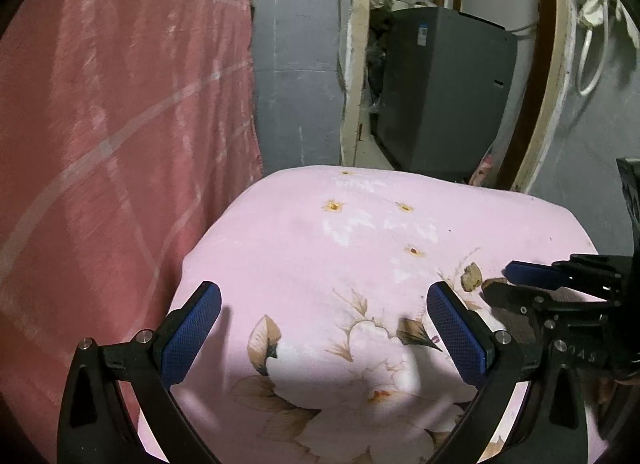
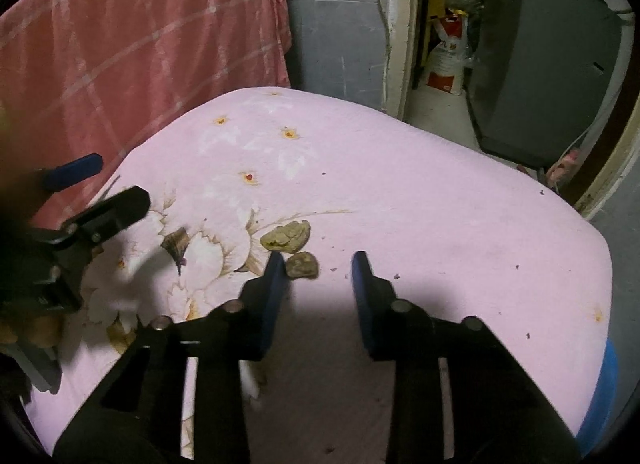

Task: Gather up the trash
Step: 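Grasp a tan scrap with the right gripper while the left gripper grasps another tan scrap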

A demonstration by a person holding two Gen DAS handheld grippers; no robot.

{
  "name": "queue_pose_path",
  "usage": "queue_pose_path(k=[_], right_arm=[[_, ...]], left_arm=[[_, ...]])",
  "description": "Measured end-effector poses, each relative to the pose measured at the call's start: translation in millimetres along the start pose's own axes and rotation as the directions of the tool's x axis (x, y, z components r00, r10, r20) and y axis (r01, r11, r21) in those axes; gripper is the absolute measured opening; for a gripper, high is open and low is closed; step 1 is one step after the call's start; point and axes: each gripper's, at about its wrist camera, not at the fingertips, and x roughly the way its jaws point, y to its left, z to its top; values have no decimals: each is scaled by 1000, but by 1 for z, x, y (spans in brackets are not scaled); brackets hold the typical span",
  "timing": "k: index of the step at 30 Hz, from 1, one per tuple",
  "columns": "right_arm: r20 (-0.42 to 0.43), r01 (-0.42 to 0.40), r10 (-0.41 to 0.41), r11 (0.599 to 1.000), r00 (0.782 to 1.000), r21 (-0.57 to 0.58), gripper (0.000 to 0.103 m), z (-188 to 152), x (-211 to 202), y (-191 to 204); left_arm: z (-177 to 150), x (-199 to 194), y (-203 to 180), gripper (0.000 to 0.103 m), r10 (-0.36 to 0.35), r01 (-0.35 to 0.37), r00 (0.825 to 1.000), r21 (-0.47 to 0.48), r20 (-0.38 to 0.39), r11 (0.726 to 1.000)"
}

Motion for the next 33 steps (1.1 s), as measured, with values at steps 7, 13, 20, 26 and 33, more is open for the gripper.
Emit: queue_pose_path(k=[7,13,20,26,33], right_arm=[[9,-25,25,1000,1000,2,16,3,1,1],[35,7,-8,1000,999,23,16,-6,-18,-19],[56,9,-13,997,998,72,16,-18,-33,-37],[75,17,-23,997,997,80,16,-25,-42,-42],[85,14,-23,994,996,108,16,-35,-50,-52]], left_arm=[[0,5,-16,101,-34,34,999,48,-19,998],[4,15,-34,101,-70,76,996,109,-57,991],[11,33,-57,97,-100,115,988,129,-117,985],[12,43,-82,67,-135,169,975,193,-176,967],[12,51,-95,38,-136,183,970,235,-204,955]])
